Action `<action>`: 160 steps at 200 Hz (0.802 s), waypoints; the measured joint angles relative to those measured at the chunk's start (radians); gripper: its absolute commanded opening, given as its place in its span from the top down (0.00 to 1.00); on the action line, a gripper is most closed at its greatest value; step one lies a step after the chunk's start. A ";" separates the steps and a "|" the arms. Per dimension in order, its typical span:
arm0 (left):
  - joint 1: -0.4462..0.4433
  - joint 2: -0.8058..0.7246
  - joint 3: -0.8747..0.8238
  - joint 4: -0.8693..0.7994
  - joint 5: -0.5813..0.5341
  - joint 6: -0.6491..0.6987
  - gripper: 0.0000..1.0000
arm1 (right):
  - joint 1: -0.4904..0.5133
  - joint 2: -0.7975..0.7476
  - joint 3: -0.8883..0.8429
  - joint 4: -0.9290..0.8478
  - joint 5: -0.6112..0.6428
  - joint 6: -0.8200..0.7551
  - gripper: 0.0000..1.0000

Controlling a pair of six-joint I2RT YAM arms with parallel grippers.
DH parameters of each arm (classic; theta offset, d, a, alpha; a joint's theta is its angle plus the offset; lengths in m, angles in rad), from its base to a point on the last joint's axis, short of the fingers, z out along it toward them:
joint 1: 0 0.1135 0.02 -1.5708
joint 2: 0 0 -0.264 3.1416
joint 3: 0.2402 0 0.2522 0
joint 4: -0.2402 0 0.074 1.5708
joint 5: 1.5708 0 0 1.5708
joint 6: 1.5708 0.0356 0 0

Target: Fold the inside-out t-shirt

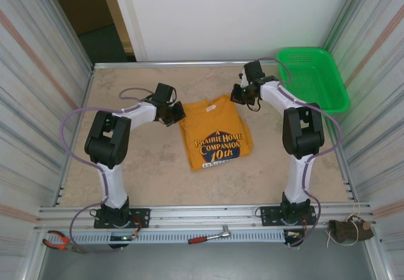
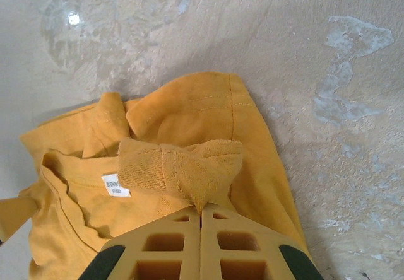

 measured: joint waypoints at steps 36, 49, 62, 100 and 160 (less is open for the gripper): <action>0.000 -0.003 0.000 0.023 -0.016 0.015 1.00 | 0.000 0.000 0.000 0.000 -0.011 0.015 1.00; 0.000 -0.011 0.000 0.026 -0.019 0.024 0.87 | 0.000 0.000 0.000 0.000 -0.013 0.016 1.00; 0.000 -0.024 0.000 0.025 -0.023 0.034 0.53 | -0.001 0.000 0.000 0.000 -0.014 0.017 1.00; -0.006 -0.080 -0.018 0.014 -0.062 0.012 0.38 | -0.001 0.000 0.010 0.002 -0.016 0.017 1.00; -0.035 -0.064 -0.056 -0.004 -0.072 -0.055 0.42 | -0.001 0.000 0.011 0.004 -0.018 0.018 1.00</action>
